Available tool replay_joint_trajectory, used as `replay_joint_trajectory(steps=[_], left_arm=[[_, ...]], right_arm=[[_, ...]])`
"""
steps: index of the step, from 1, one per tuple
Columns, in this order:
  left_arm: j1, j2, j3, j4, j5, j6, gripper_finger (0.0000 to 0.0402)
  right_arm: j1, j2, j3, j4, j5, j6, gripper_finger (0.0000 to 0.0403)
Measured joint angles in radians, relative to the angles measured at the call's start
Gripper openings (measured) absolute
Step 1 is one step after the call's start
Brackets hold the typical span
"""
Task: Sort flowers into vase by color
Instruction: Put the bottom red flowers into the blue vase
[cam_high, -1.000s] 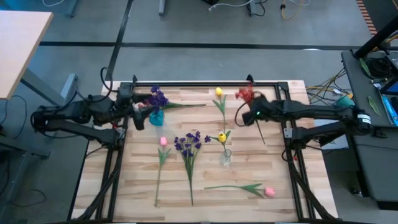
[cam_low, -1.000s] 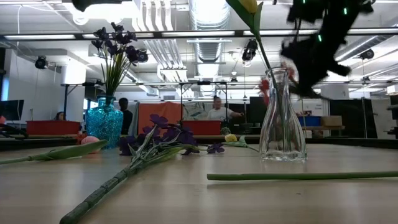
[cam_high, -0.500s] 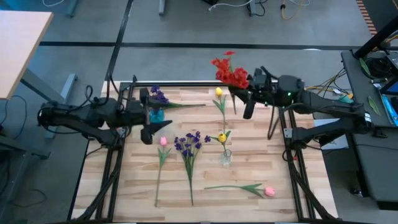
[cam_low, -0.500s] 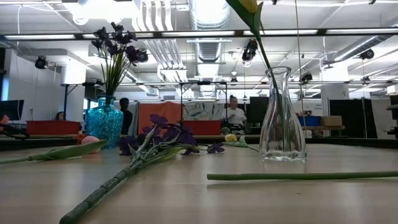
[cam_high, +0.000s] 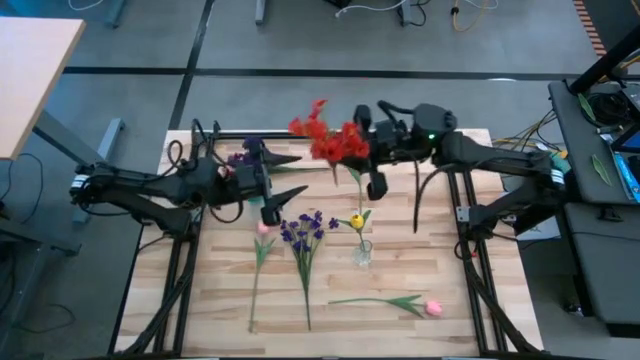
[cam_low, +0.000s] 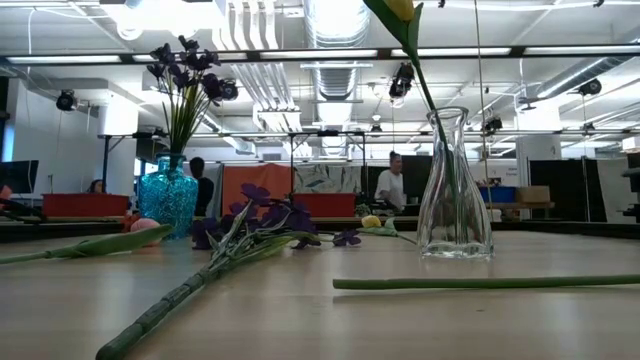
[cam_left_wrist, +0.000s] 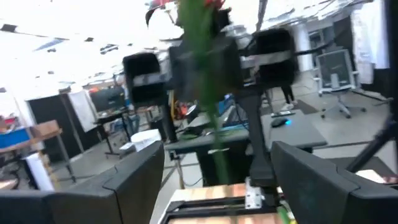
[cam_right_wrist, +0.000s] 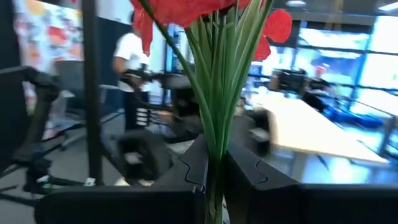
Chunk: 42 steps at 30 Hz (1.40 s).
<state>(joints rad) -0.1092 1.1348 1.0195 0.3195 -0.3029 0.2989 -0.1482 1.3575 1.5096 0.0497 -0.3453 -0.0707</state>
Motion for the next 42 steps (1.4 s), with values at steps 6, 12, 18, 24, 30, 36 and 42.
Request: replay_joint_trajectory(steps=[6,12,18,24,30,36,42], left_arm=[[0.038,0.055,0.026,0.010,0.085,-0.058,0.0278],[0.038,0.123,0.103,0.011,0.086,-0.052,0.0275],[0.037,0.128,0.114,0.019,0.086,-0.040,0.0210],[0.038,0.123,0.112,0.017,0.084,-0.068,0.0066],[0.036,0.123,0.111,0.008,0.086,-0.082,0.0018],[0.033,0.062,0.086,-0.138,0.063,-0.117,0.0006],[0.033,-0.141,-0.127,-0.141,-0.041,-0.225,0.0003]], right_arm=[[0.022,0.092,0.059,0.070,-0.054,-0.023,0.0022],[0.026,0.143,0.072,0.102,-0.057,-0.034,0.0022],[0.026,0.148,0.072,0.087,-0.059,-0.029,0.0022],[0.026,0.148,0.072,0.083,-0.058,0.009,0.0033],[0.026,0.147,0.072,0.078,-0.047,0.049,0.0103],[0.018,0.077,0.072,-0.064,0.005,0.065,0.0189],[0.019,-0.033,0.065,-0.317,0.174,0.079,0.0240]])
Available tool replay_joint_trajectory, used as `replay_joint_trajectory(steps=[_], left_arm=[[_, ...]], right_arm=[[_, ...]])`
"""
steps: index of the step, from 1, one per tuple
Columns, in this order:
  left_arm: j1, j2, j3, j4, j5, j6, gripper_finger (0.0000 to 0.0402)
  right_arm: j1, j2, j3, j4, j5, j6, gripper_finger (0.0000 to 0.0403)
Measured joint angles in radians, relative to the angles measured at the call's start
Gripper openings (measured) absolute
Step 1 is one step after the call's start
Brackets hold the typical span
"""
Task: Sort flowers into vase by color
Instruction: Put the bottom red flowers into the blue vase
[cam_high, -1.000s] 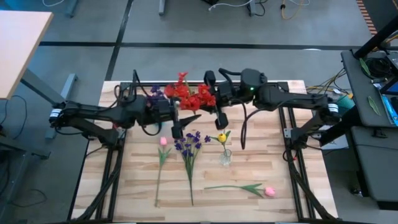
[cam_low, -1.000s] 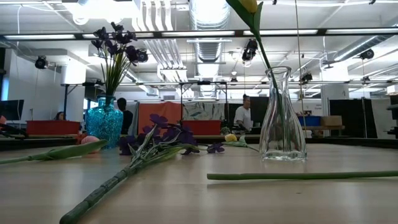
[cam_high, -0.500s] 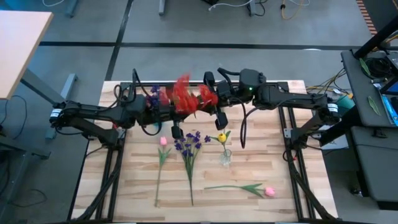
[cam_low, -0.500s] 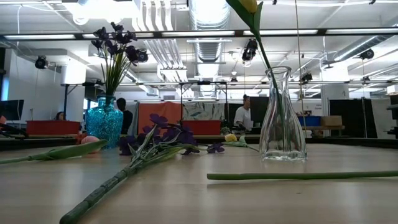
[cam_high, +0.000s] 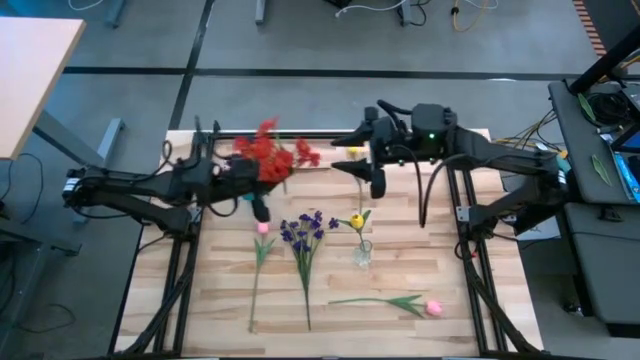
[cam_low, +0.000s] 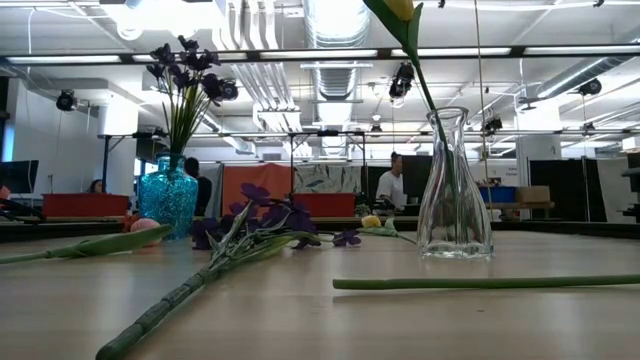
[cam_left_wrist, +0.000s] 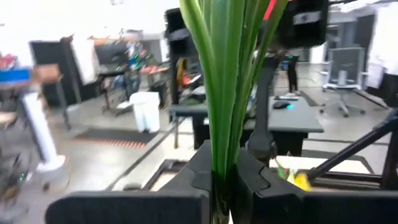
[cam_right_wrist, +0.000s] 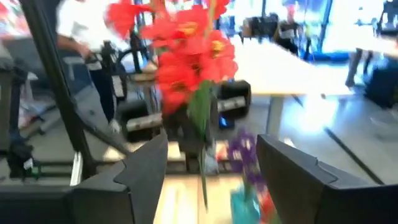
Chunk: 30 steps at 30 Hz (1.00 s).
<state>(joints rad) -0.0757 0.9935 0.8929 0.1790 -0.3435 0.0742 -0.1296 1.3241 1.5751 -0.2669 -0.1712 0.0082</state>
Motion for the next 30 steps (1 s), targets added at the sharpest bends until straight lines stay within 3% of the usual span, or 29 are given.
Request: replay_joint_trajectory(steps=[8,12,15,24,30], left_arm=[[0.000,-0.283,-0.286,-0.055,-0.101,-0.086,0.0001],[0.000,-0.401,-0.360,-0.056,-0.112,-0.055,0.0001],[0.000,-0.461,-0.397,-0.068,-0.188,-0.020,0.0001],[0.001,-0.491,-0.483,-0.055,-0.425,0.050,0.0000],[0.001,-0.491,-0.508,0.018,-0.452,0.113,0.0000]], right_arm=[[-0.002,-0.093,-0.052,-0.118,0.046,0.020,0.0260],[-0.001,-0.103,-0.080,-0.125,0.057,0.019,0.0258],[-0.001,-0.105,-0.094,-0.117,0.060,0.018,0.0259],[-0.001,-0.071,-0.108,-0.116,0.069,0.005,0.0261],[-0.001,-0.058,-0.108,-0.116,0.069,0.000,0.0261]])
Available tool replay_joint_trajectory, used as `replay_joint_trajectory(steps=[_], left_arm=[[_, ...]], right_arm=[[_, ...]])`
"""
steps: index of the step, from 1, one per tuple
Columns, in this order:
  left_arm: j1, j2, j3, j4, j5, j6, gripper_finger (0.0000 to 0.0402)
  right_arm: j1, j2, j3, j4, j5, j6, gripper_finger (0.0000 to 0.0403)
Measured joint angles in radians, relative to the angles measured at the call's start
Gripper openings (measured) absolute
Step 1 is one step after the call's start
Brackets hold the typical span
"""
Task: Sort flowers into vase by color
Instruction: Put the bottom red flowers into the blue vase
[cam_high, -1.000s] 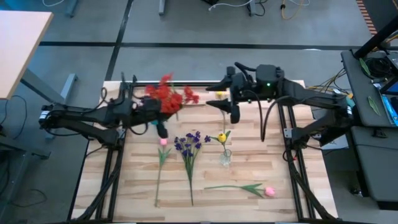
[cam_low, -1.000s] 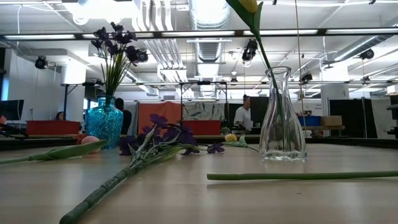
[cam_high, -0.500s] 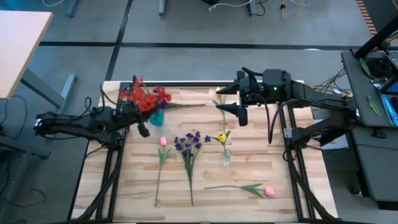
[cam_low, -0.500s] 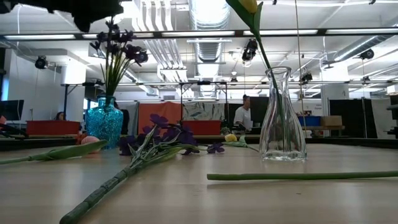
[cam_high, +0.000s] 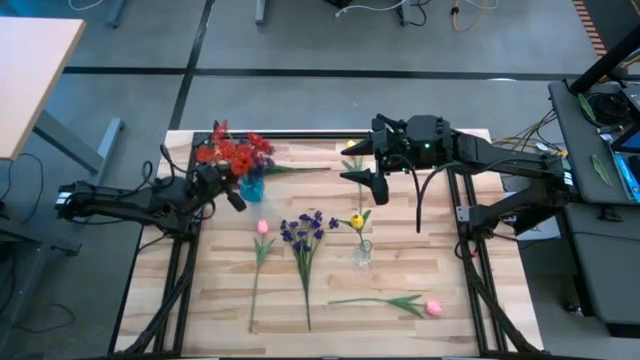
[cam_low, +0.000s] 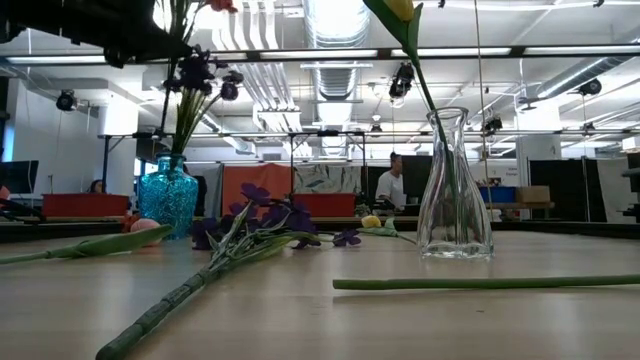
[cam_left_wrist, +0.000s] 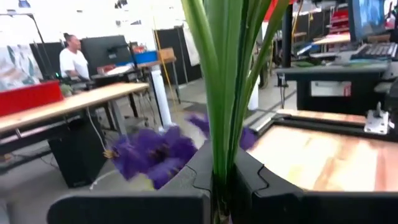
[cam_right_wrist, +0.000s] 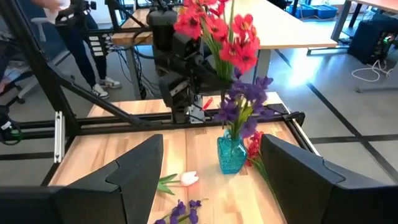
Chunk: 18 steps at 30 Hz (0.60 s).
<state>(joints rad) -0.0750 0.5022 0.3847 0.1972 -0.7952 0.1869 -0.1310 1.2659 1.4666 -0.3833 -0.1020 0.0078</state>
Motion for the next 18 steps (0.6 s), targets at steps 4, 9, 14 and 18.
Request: replay_joint_trajectory(steps=[4,9,14,18], left_arm=[[0.000,-0.001,-0.025,0.109,0.000,0.074,0.0000],[0.001,-0.009,-0.090,0.200,-0.015,0.085,0.0000],[0.004,-0.019,-0.167,0.344,-0.095,0.093,0.0000],[0.009,-0.031,-0.212,0.412,-0.100,0.093,0.0000]], right_arm=[[0.000,0.000,0.000,0.000,0.000,-0.002,0.0261],[0.000,0.000,0.000,-0.001,-0.002,-0.001,0.0261],[0.000,0.000,0.000,-0.003,-0.002,-0.001,0.0261],[0.000,0.000,0.000,-0.004,-0.002,-0.001,0.0261]])
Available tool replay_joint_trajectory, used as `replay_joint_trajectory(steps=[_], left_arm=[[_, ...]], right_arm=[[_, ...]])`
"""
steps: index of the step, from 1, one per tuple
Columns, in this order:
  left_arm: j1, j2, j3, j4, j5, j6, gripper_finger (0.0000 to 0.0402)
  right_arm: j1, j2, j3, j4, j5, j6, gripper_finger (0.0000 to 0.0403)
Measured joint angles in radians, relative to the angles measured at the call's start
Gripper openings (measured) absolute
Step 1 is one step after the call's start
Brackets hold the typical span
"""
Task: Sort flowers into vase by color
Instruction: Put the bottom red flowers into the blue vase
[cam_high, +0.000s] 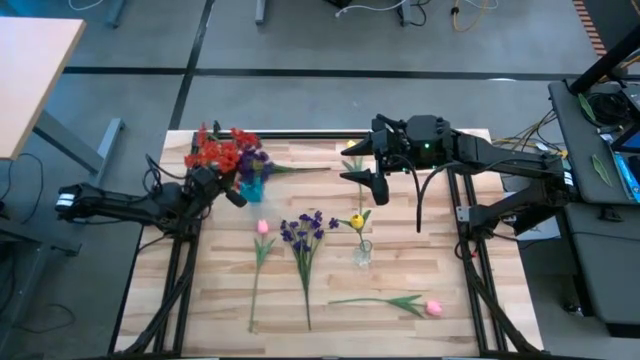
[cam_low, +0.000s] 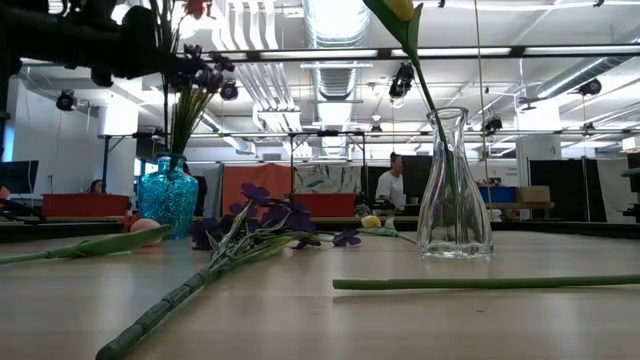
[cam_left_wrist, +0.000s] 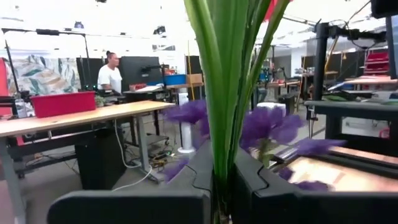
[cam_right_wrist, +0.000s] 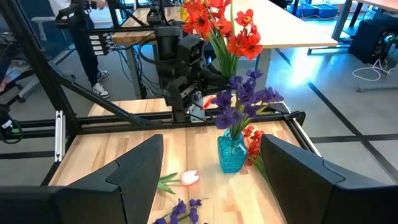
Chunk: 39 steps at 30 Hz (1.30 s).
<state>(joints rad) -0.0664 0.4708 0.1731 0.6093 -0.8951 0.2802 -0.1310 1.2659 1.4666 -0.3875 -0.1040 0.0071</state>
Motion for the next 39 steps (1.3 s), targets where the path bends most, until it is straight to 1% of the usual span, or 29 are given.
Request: replay_joint_trajectory(steps=[7,10,15,25,28,31,33,35,37,39], left_arm=[[0.005,0.001,-0.027,0.008,-0.045,-0.067,0.0000],[0.005,0.007,-0.032,0.006,-0.052,-0.102,0.0013],[0.006,0.021,-0.032,0.000,-0.137,-0.149,0.0051],[-0.006,0.040,-0.032,-0.041,-0.138,-0.185,0.0129],[-0.033,0.034,-0.032,-0.052,-0.140,-0.189,0.0162],[-0.064,0.027,-0.021,-0.064,-0.165,-0.195,0.0202],[-0.085,0.026,-0.007,-0.102,-0.184,-0.218,0.0232],[-0.108,0.027,0.017,-0.180,-0.200,-0.260,0.0262],[-0.129,0.027,0.057,-0.306,-0.209,-0.329,0.0291],[-0.149,0.027,0.116,-0.478,-0.214,-0.420,0.0317]], right_arm=[[0.000,0.000,0.000,0.000,0.000,-0.003,0.0261],[0.000,0.000,0.000,0.000,0.000,-0.003,0.0261],[0.000,0.000,0.000,-0.003,0.000,-0.007,0.0261],[0.000,0.000,0.000,-0.008,0.000,-0.004,0.0261],[0.000,0.000,0.000,-0.024,0.000,0.007,0.0261],[0.000,0.000,-0.001,-0.048,0.001,0.015,0.0261],[0.000,0.000,-0.001,-0.057,0.001,0.020,0.0261],[0.000,0.000,-0.001,-0.058,0.002,0.023,0.0261],[0.000,0.000,-0.001,-0.058,0.002,0.032,0.0261],[0.000,0.000,-0.001,-0.058,0.002,0.038,0.0261]])
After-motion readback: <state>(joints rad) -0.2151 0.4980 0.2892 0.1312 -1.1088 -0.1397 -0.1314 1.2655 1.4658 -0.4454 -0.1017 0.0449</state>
